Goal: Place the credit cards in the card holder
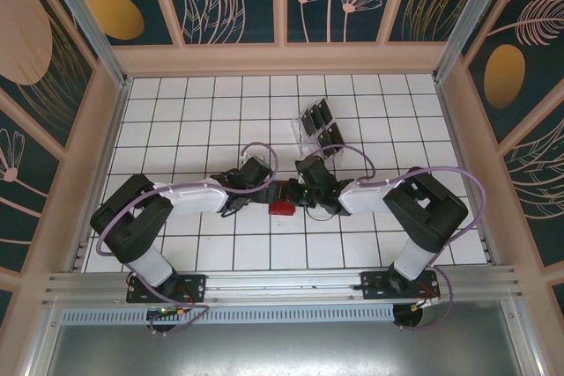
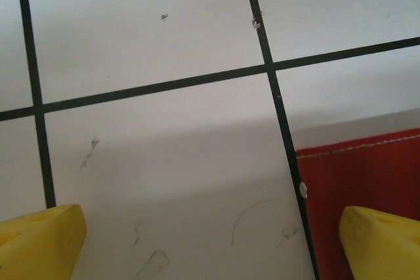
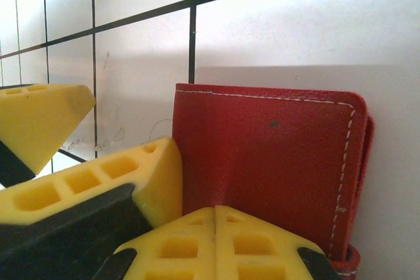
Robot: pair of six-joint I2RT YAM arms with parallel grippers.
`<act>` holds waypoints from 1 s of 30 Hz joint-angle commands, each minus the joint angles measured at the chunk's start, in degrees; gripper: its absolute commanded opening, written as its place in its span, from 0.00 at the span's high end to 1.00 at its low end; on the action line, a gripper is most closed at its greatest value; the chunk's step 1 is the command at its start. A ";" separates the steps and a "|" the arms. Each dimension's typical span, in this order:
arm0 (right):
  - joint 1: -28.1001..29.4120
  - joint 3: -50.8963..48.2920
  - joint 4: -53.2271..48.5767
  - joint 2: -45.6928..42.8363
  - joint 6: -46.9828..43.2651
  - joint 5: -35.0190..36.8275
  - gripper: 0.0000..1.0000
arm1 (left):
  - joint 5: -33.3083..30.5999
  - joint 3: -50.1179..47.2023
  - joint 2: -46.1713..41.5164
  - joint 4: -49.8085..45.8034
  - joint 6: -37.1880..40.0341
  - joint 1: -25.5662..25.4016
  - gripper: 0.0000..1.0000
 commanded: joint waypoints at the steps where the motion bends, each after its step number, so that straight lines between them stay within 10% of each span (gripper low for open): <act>1: -0.38 -2.96 -7.53 3.78 0.70 2.15 1.00 | -0.68 -0.45 -1.20 -2.09 -0.55 -0.10 0.01; 30: -0.96 0.22 -2.41 -3.65 0.38 -0.74 1.00 | 0.99 -0.11 3.26 0.15 1.44 -0.08 0.01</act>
